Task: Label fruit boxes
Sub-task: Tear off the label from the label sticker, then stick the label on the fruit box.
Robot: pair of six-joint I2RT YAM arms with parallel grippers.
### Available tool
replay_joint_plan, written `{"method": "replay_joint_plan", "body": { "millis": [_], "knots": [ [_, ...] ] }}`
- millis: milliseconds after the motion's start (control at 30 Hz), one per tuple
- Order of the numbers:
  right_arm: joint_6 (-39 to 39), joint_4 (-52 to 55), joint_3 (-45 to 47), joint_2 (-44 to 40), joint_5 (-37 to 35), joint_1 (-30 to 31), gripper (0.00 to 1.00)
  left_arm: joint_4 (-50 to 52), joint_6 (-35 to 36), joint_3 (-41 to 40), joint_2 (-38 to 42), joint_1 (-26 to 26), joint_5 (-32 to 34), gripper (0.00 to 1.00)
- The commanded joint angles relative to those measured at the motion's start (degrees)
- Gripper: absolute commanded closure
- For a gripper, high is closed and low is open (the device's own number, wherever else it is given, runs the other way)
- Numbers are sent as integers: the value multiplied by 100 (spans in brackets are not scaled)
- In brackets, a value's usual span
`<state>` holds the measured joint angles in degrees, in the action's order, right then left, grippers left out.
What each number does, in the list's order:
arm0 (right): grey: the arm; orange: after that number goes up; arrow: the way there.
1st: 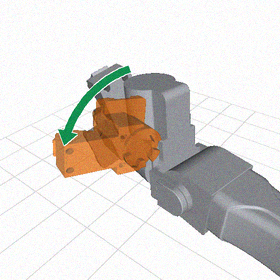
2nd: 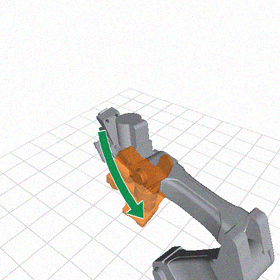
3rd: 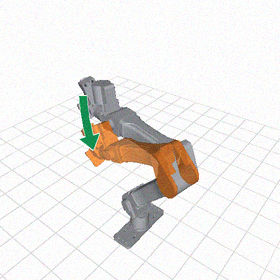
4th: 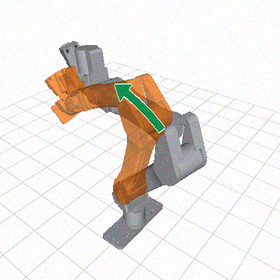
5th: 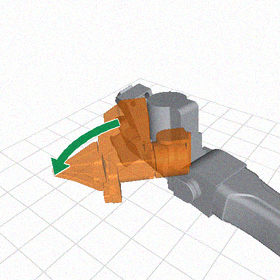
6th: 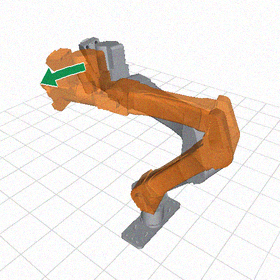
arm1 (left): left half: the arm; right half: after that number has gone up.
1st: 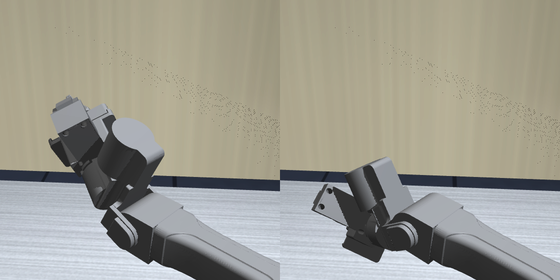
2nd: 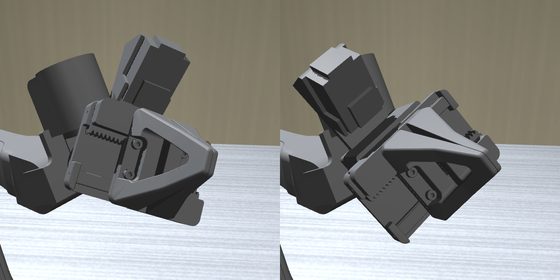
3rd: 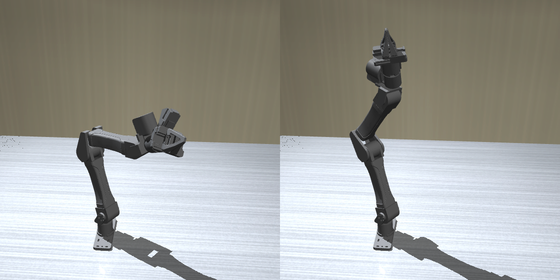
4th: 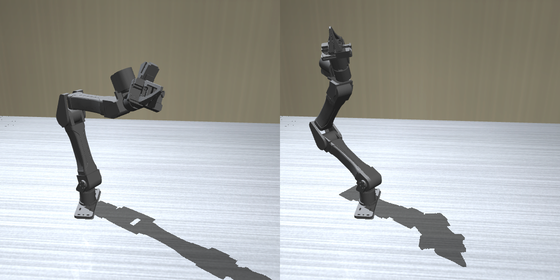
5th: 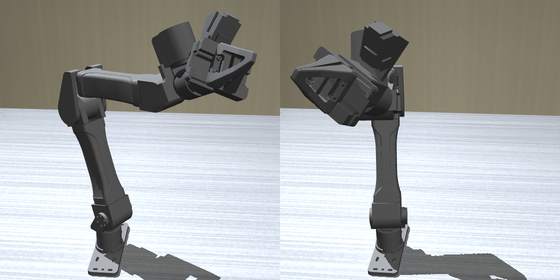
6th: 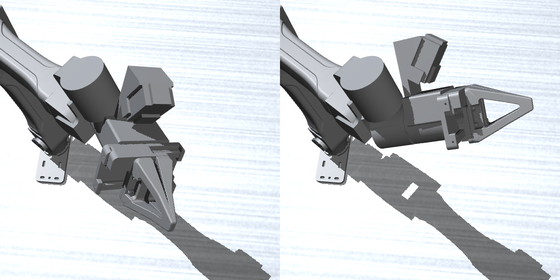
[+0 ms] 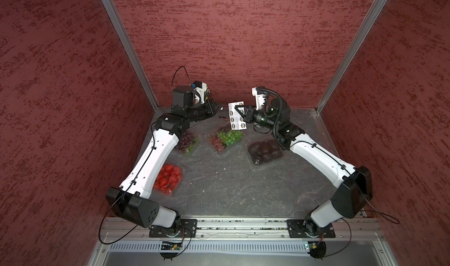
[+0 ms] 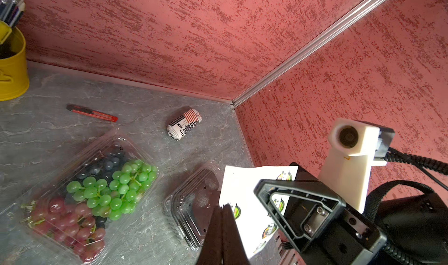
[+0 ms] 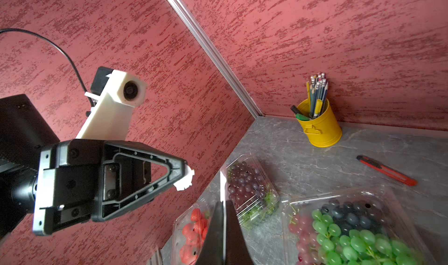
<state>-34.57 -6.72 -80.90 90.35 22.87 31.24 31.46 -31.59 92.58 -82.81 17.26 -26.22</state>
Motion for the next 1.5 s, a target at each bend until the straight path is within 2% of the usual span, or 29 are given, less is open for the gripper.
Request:
{"method": "replay_joint_plan", "body": {
  "millis": [0,133,333,700,1033,1467],
  "knots": [
    [-112,40,108,-68,-200,-62,100,-45,116,-81,76,-60,38,100],
    [-112,64,244,-132,-239,-123,100,43,312,-87,-104,-64,140,100],
    [-85,110,534,-354,-377,-245,100,431,801,-48,-701,-4,741,100],
    [-68,306,979,-911,-574,-553,100,1181,1316,669,-2348,330,1835,100],
    [-33,418,955,-979,-520,-655,100,1553,1370,1283,-3331,434,2177,100],
    [-144,277,1082,-984,-532,-713,100,1714,1429,1421,-3743,533,2333,100]
  ]
}}
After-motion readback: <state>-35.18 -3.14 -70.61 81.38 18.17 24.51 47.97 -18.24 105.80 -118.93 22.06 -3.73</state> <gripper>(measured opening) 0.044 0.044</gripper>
